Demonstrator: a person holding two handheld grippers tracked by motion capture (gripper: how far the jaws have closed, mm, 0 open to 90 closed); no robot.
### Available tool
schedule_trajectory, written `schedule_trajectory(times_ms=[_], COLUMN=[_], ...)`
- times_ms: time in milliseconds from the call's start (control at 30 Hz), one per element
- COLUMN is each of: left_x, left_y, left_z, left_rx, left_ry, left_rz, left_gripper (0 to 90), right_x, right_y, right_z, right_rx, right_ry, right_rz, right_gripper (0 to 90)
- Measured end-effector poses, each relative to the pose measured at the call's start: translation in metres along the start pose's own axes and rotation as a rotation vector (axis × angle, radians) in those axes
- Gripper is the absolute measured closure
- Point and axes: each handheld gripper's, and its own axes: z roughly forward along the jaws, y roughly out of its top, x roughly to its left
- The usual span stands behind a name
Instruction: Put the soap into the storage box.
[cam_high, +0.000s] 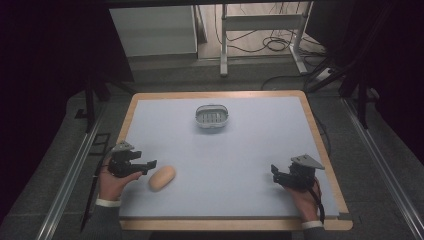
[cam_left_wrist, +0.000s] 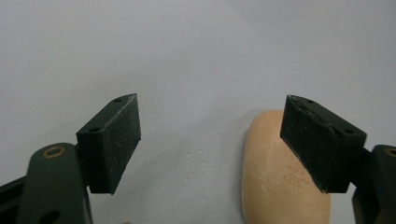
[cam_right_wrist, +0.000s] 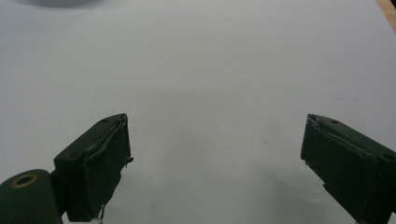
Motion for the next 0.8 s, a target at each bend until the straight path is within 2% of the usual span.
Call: schedule_trajectory(times_ms=[67,167,267,467,700,800], left_x=[-0.0016,-0.0049,-0.0055,-0.0068,-0.0076,-0.0081], left_y=[-0.0004,0.0002,-0.0002,-0.0014,0.0045,0.0073], left_z=[-0.0007,-0.0037,-0.0041,-0.0046,-0.0051,-0.0071], left_rx=[-0.003,-0.015,-0.007,-0.002,-0.003,-0.005], left_ry=[0.001,-0.019,-0.006,-0.006,0.012,0.016], left_rz=[0.004,0.015,0.033,0.034,0.035,0.034], left_gripper=[20.3,20.8,20.9,20.8,20.7,20.6], right_x=[0.0014,0.0016,0.0011,0.0016,-0.0002,0.0001], right_y=[-0.0001,-0.0002,-0.0003,-0.0002,-0.0020,-0.0021], right_z=[-0.0003,-0.0004,-0.0003,-0.0001,-0.0039,-0.0043], right_rx=[-0.001,-0.003,-0.002,0.003,-0.040,-0.042], right_ry=[-0.005,-0.010,-0.009,-0.016,-0.016,-0.018], right_rz=[-0.013,-0.013,-0.006,-0.008,0.010,0.008], right_gripper=[8.6,8.6,8.6,8.6,8.8,8.9])
